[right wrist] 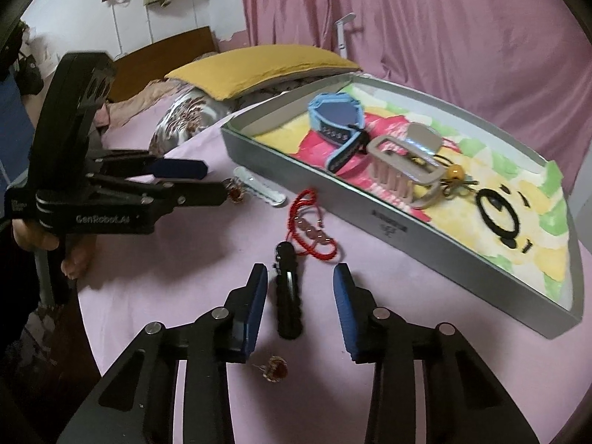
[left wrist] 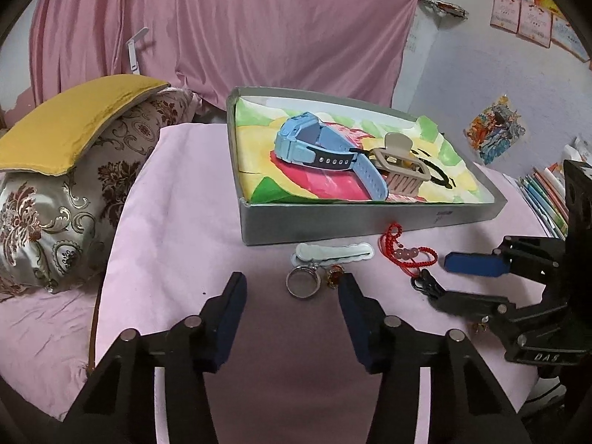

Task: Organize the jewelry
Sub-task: 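Grasp the silver ring with the left gripper while the right grasps the black hair clip, then lift and carry the silver ring with the left gripper while the right carries the hair clip over the tray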

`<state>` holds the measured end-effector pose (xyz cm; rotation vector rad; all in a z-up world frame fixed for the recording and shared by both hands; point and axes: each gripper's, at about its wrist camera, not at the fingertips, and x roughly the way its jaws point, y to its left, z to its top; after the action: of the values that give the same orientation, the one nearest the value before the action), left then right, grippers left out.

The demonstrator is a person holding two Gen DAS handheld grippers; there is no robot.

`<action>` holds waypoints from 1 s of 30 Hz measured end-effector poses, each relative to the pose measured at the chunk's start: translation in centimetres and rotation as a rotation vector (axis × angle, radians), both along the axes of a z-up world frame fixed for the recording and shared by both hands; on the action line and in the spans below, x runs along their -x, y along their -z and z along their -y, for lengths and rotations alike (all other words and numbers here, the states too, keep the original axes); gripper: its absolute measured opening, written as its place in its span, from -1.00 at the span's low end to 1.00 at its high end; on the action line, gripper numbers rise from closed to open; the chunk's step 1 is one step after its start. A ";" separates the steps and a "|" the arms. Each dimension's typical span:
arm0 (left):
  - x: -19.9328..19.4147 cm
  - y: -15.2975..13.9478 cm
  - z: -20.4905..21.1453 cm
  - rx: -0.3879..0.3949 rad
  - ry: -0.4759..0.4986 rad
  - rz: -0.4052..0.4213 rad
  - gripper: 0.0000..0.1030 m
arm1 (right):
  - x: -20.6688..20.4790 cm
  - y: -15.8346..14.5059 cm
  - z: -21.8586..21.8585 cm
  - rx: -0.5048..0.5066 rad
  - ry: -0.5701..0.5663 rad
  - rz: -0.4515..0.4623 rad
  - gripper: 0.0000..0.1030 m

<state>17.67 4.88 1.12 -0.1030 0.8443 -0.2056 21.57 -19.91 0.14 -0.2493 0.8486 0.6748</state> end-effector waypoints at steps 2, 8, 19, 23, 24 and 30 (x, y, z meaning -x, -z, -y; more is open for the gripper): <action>-0.2 0.0 0.1 -0.018 0.001 -0.001 -0.19 | 0.0 0.1 -0.5 0.010 -0.012 -0.007 -0.42; -0.6 0.1 0.8 -0.088 0.032 0.001 -0.36 | -0.1 0.1 -1.0 0.025 -0.017 -0.001 -0.54; -0.6 -0.2 2.2 -0.150 0.106 0.001 -0.62 | -0.8 0.2 -0.5 0.014 -0.002 -0.009 -0.63; -0.5 -0.2 2.3 -0.153 0.105 0.003 -0.62 | -0.5 0.2 -0.6 0.028 -0.025 -0.001 -0.62; -0.4 -0.2 2.3 -0.148 0.102 0.002 -0.62 | -0.4 0.2 -0.5 0.028 -0.027 -0.001 -0.62; 0.7 -0.1 2.2 -0.096 0.084 0.012 -0.63 | -0.2 0.2 -0.4 0.033 -0.046 0.004 -0.67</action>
<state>16.97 2.68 1.24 0.0238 0.8463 -0.2441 21.74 -19.47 -0.03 -0.3009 0.8528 0.7032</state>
